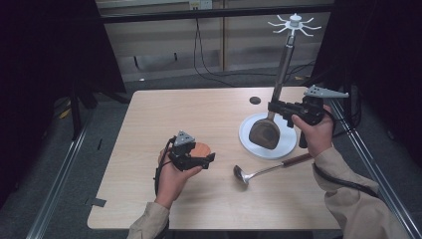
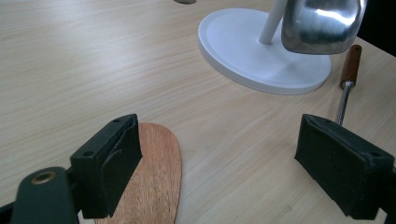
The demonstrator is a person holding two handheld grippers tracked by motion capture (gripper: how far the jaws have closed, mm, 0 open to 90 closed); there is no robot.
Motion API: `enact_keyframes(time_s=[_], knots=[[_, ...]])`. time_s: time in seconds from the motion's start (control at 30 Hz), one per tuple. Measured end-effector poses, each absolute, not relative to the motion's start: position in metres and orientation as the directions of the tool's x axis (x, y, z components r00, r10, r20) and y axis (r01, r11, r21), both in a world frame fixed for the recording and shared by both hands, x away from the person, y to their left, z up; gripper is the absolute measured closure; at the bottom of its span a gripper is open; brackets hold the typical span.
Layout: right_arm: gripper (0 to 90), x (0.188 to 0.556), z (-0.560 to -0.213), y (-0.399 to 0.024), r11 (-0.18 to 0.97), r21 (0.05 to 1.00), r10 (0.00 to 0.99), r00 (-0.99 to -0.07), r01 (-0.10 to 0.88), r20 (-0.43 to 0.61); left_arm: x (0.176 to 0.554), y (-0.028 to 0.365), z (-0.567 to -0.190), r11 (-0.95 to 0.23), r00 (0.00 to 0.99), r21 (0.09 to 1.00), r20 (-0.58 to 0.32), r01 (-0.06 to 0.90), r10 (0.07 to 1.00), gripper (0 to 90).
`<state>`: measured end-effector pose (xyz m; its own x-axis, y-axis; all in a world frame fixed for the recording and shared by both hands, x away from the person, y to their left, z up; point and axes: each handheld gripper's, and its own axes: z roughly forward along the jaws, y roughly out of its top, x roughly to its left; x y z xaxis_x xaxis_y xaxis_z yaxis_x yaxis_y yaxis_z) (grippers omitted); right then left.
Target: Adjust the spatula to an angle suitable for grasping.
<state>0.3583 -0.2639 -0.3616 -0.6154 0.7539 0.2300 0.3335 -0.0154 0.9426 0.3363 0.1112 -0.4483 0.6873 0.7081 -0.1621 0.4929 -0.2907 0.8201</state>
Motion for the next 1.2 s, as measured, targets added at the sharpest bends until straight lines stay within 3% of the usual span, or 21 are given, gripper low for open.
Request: enact_keyframes(time_s=[0.7,1.2], knots=[[66.5,0.354,-0.356,-0.270,-0.018,0.951,0.775,-0.596,0.309,0.208,0.336,0.112,-0.449,-0.291,0.688,0.820,-0.164,0.494,0.707,13.9],[65.6,0.346,-0.346,-0.278,-0.033,0.967,0.773,-0.607,0.254,0.186,0.336,0.112,-0.448,-0.290,0.689,0.820,-0.164,0.493,0.706,13.9]])
